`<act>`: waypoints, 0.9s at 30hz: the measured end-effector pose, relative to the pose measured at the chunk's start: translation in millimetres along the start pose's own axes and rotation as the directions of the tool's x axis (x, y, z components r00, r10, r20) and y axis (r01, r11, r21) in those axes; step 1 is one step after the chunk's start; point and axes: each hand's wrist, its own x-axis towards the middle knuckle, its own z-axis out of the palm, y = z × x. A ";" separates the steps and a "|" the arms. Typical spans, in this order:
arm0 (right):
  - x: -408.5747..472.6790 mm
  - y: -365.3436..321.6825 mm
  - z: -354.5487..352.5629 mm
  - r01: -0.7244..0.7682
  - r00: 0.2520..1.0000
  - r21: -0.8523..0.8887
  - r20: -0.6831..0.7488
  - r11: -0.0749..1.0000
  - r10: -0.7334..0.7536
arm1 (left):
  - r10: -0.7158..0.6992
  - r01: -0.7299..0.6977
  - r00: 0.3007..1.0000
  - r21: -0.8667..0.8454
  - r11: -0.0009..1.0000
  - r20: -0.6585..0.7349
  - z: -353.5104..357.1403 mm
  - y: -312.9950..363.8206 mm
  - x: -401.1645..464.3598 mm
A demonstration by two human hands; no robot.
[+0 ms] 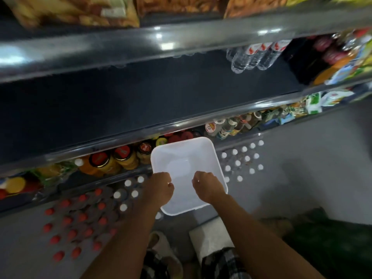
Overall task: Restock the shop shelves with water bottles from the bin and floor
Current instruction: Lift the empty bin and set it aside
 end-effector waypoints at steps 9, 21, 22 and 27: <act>-35.2 11.7 -22.7 -0.103 0.981 -0.020 0.166 0.994 0.105 | -0.092 0.064 0.983 0.169 0.983 0.161 -9.0 22.2 -16.6; 21.9 61.3 -12.6 -0.126 0.992 -0.082 0.003 0.989 0.127 | -0.372 0.365 0.924 -0.089 0.927 -0.091 25.7 11.1 21.8; 28.9 67.4 -12.6 -0.145 0.989 -0.075 -0.024 0.987 0.144 | -0.394 0.383 0.912 -0.109 0.917 -0.117 29.2 8.5 27.6; 61.9 91.9 -5.6 -0.210 0.976 0.096 -0.043 0.973 0.215 | -0.541 0.476 0.804 -0.279 0.834 -0.248 51.4 -9.1 55.8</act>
